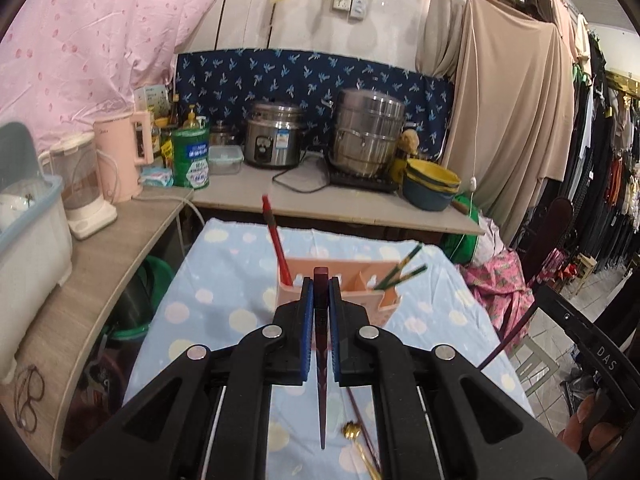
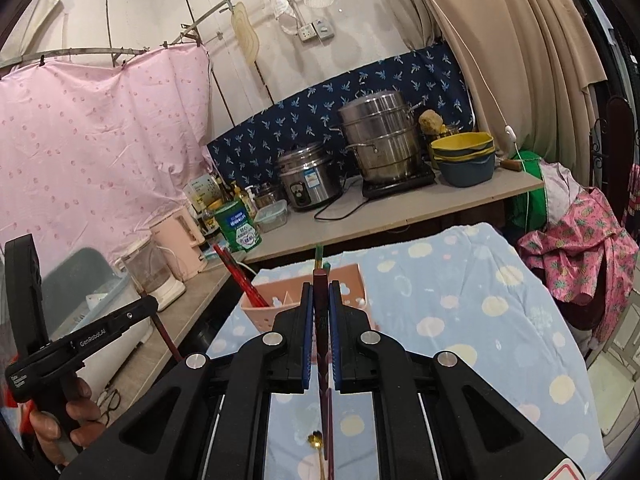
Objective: Organize utensils
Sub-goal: 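Lift both dark red chopsticks into the pink basket and open both tools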
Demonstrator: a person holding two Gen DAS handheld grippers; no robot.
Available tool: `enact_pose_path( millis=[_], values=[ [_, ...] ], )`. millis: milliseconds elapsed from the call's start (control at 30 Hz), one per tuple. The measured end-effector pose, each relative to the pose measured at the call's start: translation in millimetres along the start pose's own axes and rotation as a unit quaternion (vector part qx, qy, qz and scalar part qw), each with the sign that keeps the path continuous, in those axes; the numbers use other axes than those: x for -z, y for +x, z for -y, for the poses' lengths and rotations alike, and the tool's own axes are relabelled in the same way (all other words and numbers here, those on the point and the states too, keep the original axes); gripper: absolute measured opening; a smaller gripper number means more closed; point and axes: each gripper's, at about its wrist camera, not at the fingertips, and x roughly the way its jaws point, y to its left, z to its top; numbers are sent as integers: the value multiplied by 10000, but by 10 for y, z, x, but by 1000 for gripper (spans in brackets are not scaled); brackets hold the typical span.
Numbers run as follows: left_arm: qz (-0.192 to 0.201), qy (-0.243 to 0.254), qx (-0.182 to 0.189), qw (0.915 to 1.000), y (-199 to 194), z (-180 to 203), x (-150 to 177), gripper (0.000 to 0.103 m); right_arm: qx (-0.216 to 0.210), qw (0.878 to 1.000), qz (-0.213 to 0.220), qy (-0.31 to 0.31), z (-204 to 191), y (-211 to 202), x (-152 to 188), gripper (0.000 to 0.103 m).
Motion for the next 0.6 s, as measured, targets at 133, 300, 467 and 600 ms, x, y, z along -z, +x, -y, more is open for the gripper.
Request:
enact_pose_path(
  millis=[133, 300, 467, 600],
  values=[
    [309, 45, -6, 9995, -18, 49, -279, 7, -54, 9994, 330, -33, -85, 38, -271, 7],
    [735, 0, -43, 9973, -20, 62, -700, 7, -190, 9975, 671, 129, -139, 175, -632, 7],
    [1125, 16, -103, 9936, 20, 64, -1086, 7, -346, 9951, 899, 232, -219, 372, -950, 7],
    [1264, 54, -172, 9918, 165, 69, -1240, 7, -291, 9941, 1022, 197, -275, 591, -1128, 7]
  ],
)
